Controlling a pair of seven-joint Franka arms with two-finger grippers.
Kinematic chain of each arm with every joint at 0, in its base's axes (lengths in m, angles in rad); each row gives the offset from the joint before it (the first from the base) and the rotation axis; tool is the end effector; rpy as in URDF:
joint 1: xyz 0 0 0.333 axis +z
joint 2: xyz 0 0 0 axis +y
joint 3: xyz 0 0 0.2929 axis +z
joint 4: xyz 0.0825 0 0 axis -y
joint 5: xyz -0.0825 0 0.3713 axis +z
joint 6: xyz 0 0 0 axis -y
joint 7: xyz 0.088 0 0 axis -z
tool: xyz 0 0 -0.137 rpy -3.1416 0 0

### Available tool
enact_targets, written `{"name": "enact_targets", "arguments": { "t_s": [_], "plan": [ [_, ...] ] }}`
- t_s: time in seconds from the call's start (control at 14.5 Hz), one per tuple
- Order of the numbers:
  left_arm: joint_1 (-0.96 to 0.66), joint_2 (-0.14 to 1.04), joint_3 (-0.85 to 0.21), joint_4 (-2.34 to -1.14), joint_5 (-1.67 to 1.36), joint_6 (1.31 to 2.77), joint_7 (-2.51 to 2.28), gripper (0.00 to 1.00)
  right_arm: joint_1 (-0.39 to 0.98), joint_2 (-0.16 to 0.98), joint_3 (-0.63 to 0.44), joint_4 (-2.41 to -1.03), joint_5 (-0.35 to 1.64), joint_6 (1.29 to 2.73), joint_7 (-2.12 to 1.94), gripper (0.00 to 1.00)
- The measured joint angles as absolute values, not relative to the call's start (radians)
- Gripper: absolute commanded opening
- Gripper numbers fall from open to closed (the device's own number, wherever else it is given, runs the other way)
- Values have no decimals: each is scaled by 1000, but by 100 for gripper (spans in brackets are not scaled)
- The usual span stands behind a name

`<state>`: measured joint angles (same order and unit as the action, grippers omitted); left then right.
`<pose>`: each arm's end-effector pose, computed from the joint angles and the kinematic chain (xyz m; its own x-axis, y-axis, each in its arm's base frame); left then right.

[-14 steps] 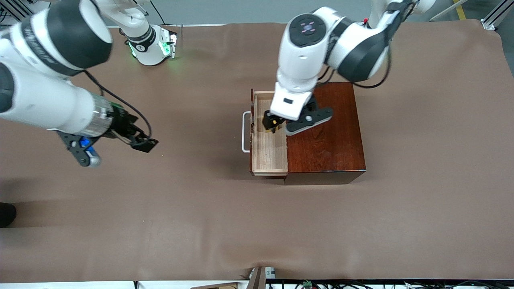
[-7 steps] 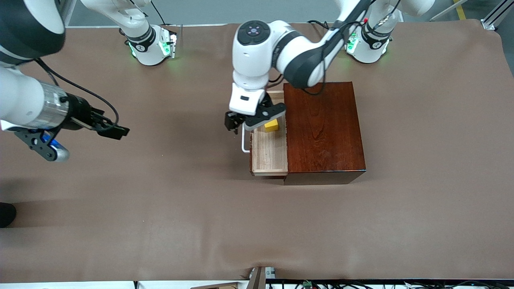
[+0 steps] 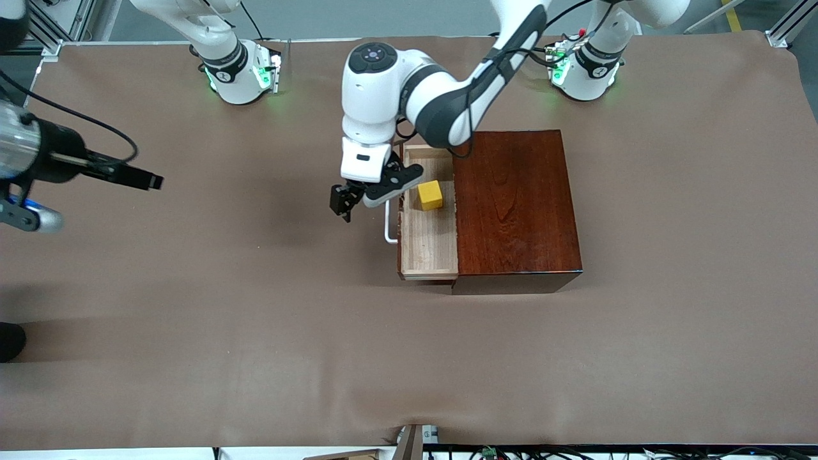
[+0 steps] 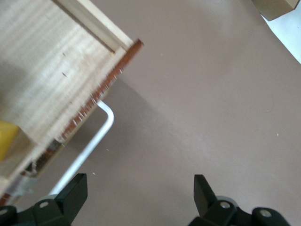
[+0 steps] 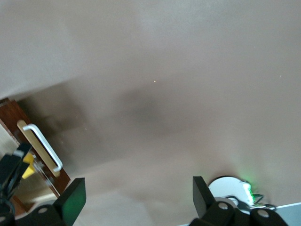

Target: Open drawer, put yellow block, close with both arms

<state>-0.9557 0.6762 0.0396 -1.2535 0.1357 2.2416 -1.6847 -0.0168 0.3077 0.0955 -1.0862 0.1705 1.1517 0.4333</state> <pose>0.4569 -0.5951 0.3542 0.7550 0.6453 0.1161 0.5882 -0.7449 0.3150 0.5671 0.0623 0.5833 0.9160 -0.2757 -0.2914 -0.3106 -0.9471 -0.0805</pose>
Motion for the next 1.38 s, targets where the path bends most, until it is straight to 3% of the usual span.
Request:
{"name": "enact_targets", "arguments": {
  "t_s": [0.69,1.38],
  "plan": [
    [-994,761,54,-1242,136,2294,-1751,100,-32,204,95,-1143,28,1139,-66,100],
    [-1011,818,58,-1244,174,2268,-1751,100,-39,56,94,-1396,28,1295,-212,100]
  ]
}}
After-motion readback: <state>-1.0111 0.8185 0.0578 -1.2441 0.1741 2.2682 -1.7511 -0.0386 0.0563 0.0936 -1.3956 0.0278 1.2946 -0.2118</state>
